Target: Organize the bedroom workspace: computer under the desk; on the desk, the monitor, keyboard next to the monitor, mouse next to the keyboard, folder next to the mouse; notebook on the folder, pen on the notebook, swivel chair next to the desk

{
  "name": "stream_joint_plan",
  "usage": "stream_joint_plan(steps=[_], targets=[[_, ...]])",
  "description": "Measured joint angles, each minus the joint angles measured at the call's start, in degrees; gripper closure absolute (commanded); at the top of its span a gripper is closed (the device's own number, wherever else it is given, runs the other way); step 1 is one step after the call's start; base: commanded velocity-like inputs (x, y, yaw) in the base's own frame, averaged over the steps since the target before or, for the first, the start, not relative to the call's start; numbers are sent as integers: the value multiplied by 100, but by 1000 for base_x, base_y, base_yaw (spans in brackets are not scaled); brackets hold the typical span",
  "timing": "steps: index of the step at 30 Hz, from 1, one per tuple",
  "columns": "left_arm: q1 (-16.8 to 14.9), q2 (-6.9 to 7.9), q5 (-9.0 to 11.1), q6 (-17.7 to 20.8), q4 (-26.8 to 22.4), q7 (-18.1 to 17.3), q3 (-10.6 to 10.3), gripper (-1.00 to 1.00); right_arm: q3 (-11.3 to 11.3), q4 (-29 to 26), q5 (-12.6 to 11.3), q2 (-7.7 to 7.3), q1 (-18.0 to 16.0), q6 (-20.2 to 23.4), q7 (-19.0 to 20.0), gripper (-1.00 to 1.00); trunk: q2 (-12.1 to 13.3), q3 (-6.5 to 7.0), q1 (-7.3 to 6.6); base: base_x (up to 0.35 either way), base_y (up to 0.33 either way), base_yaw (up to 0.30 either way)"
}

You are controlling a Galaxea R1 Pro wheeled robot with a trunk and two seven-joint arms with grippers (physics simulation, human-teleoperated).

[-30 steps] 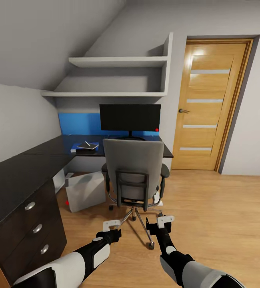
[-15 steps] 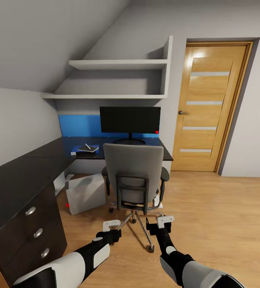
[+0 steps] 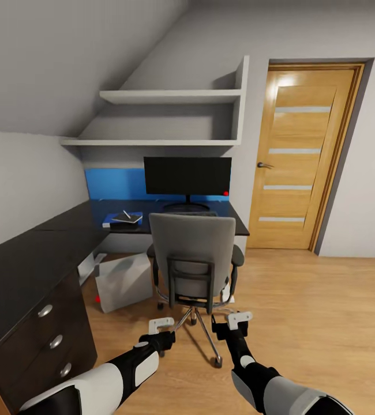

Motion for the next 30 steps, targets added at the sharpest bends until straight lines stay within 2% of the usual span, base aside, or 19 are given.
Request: stream_joint_plan(steps=[6,13,17,18,22,23,25,26,27,28,29,30], targets=[[0,6,10,92,23,1,11,-100,-8,119,-19,-10,0,-6,-1,-100,241,108,-132,0,0,0],[120,30,26,100,351,3,27,-100,-23,404,-19,-34,162,-58,-2,-100,522,233,-285,0,0,0],[377,73,29,91,511,3,34,-100,-31,474,-19,-144,542,-143,-4,-100,682,304,-373,0,0,0],[549,114,35,83,554,4,42,-100,-37,488,-22,-231,781,-263,-5,-100,722,321,-395,0,0,0],[1089,232,24,-71,608,-1,39,-100,-12,511,13,-381,1336,-774,-1,-100,882,394,-483,0,0,0],[1380,291,26,-408,619,-1,42,-100,-17,516,17,-434,1564,-1014,-2,-100,923,411,-505,0,0,0],[1622,324,30,-728,625,-3,38,-100,-12,517,27,-471,1740,-1120,-2,-100,1003,448,-549,0,0,0],[1823,349,40,-1059,629,-4,45,-100,-21,518,20,-529,1902,-1191,-3,-100,1043,464,-571,0,0,0],[1941,359,38,-1233,629,-5,38,-100,-17,519,25,-570,1995,-1226,-2,-100,1083,484,-593,0,0,0],[2309,392,35,-2072,632,-14,14,-100,-6,474,-13,-838,2364,-1621,-10,-100,1123,503,-616,0,0,0],[2707,405,59,-2254,636,-18,46,-100,-29,523,-28,-915,2506,-1773,-5,-100,1163,518,-637,0,0,0],[2809,444,54,-2526,634,-23,37,-100,-21,524,-32,-980,2633,-2074,-11,-100,1203,537,-659,0,0,0]])
